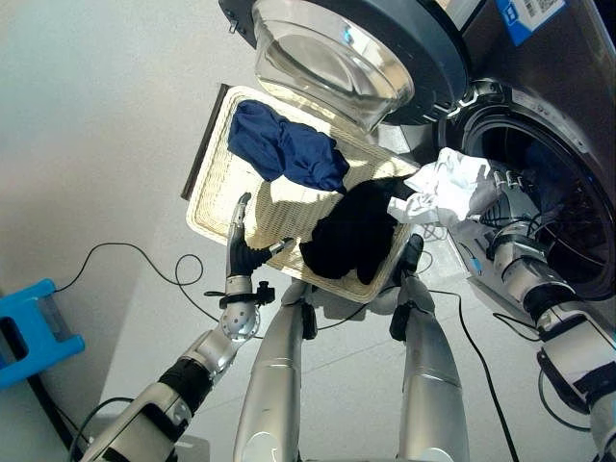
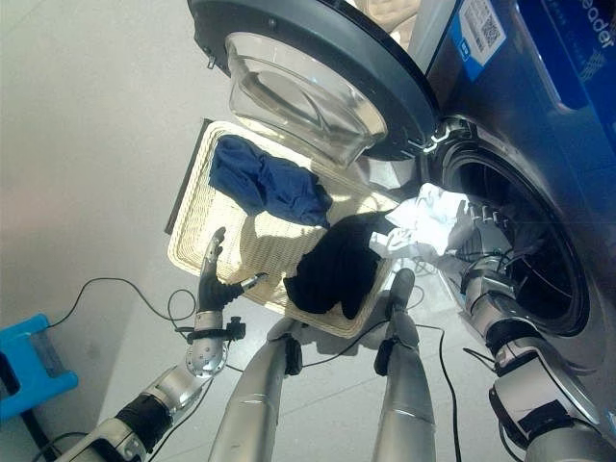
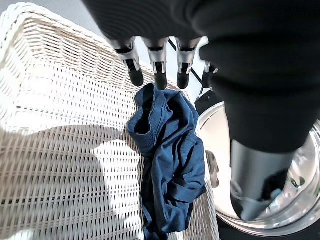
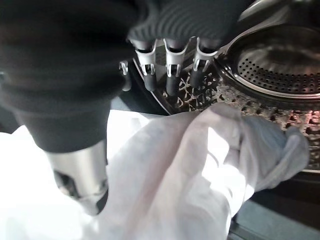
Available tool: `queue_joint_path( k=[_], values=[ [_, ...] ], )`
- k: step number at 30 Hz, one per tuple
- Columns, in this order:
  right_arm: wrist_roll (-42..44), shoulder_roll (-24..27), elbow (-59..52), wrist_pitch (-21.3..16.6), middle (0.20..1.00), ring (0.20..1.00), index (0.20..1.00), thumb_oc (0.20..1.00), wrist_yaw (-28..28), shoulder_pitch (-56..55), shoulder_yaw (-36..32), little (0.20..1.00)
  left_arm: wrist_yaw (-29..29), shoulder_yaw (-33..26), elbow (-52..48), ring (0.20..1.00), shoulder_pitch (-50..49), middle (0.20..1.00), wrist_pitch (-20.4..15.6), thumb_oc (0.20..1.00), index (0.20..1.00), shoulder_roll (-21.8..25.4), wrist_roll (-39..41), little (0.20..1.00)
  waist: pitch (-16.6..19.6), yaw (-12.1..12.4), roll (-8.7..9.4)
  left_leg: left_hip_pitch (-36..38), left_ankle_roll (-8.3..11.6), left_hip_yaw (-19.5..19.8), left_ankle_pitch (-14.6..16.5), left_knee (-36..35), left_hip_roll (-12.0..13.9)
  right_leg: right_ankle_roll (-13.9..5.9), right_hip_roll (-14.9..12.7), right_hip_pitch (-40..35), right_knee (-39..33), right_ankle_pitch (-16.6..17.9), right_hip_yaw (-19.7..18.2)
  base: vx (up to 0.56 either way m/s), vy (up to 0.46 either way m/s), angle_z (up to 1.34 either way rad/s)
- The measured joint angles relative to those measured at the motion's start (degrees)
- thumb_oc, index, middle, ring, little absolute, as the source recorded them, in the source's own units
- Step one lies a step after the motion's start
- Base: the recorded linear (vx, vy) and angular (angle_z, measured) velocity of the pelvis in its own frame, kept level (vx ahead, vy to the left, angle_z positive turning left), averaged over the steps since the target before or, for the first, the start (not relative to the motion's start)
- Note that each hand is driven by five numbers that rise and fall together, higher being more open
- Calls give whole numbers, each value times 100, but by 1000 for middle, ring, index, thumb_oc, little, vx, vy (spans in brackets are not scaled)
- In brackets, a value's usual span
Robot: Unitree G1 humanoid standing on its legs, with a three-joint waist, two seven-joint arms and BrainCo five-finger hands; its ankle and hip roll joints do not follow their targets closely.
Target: Put the clothes into the washing machine.
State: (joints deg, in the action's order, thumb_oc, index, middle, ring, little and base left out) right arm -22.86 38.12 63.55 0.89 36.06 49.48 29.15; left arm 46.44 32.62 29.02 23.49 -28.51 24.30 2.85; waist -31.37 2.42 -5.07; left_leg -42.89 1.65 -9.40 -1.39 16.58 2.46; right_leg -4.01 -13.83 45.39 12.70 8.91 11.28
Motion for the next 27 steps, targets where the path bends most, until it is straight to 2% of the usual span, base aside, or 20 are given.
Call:
queue_joint_path(
  k=[5,9,19,21,25,26,27],
  values=[
    [-25,-219,93,274,1000,1000,1000,1000,-370,236,109,1000,42,-1,128,1000,138,1000,0,1000,1000,-170,4,1000,1,17,-2,-2,-12,7,-11,2,-22,0,-32,2,16,0,29,-28,-35,2],
    [-15,-380,415,710,1000,1000,1000,1000,-903,663,130,1000,142,-26,94,1000,315,1000,-241,1000,1000,-188,29,1000,10,63,-44,-239,-44,-2,-35,81,-82,6,-136,316,243,-44,36,-40,-26,4],
    [-63,-250,961,1897,1000,1000,1000,1000,-1935,1441,232,1000,363,-69,-591,1000,438,1000,-585,1000,1000,-222,286,1000,14,327,-131,-653,-87,34,-83,228,-218,-15,-354,839,692,-176,27,-20,-14,7],
    [-295,-261,1098,2240,1000,1000,1000,1000,-2249,1620,305,1000,366,-212,-707,1000,418,1000,-626,1000,1000,-282,303,1000,15,359,-135,-723,-107,45,-119,240,-244,-9,-393,928,759,-189,29,-13,-11,7],
    [-911,-237,1189,2619,1000,1000,1000,1000,-2792,1763,484,1000,340,-254,-929,1000,420,1000,-706,1000,1000,-307,424,1000,20,420,-143,-785,-109,65,-119,273,-269,-15,-446,978,818,-208,34,-8,-11,6],
    [-1136,-232,1215,2747,445,445,445,445,-2930,1755,544,445,312,-257,-968,1000,421,1000,-708,1000,1000,-308,473,1000,20,470,-143,-790,-112,70,-121,273,-269,-16,-453,980,819,-208,37,0,0,0],
    [-1241,-226,1245,2790,200,200,200,200,-2994,1754,591,200,311,-261,-991,1000,414,1000,-708,1000,1000,-304,476,1000,21,491,-144,-790,-112,70,-121,274,-270,-16,-455,980,823,-208,38,0,0,0]
  ],
)
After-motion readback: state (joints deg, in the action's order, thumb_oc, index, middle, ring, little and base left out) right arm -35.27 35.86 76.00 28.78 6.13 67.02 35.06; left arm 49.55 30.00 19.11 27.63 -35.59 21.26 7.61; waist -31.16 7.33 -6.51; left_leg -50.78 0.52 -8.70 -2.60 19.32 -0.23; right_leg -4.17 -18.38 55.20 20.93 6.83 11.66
